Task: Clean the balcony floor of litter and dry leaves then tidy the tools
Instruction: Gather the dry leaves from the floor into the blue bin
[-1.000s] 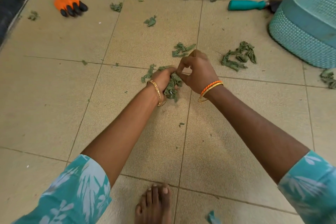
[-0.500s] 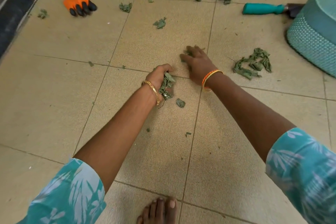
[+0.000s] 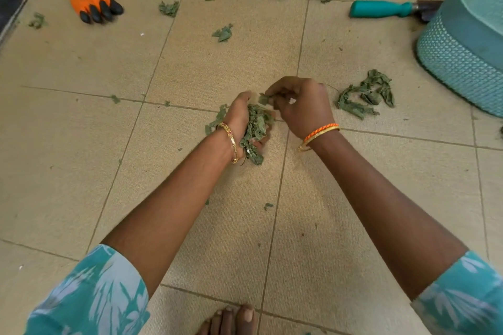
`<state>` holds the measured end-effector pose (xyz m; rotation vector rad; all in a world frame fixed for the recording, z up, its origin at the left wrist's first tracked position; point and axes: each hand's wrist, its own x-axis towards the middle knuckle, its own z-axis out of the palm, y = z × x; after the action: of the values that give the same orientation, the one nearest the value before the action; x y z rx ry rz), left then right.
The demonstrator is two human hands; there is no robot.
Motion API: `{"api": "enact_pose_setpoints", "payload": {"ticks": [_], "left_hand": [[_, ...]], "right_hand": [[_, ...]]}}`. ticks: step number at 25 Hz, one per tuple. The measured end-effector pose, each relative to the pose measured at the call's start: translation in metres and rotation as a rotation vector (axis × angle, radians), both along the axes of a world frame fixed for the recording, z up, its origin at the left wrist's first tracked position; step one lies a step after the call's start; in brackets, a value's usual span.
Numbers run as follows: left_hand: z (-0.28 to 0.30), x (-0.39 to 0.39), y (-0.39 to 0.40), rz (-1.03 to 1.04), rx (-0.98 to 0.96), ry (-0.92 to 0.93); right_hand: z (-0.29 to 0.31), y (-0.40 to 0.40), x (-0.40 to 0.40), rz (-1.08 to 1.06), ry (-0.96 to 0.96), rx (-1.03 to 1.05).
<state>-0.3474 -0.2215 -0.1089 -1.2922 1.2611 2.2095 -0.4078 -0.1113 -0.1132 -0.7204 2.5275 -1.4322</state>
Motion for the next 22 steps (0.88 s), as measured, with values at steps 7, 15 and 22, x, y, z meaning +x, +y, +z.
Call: {"api": "enact_pose_setpoints", "payload": {"ticks": [7, 15, 22], "left_hand": [[0.0, -0.013, 0.04, -0.185, -0.039, 0.013], [0.005, 0.023, 0.023, 0.046, -0.241, -0.009], [0.012, 0.085, -0.041, 0.341, -0.272, -0.022]], "right_hand": [[0.005, 0.044, 0.017, -0.02, -0.112, -0.05], [-0.002, 0.038, 0.011, 0.039, -0.075, 0.01], [-0.034, -0.059, 0.034, 0.463, -0.003, 0.334]]}}
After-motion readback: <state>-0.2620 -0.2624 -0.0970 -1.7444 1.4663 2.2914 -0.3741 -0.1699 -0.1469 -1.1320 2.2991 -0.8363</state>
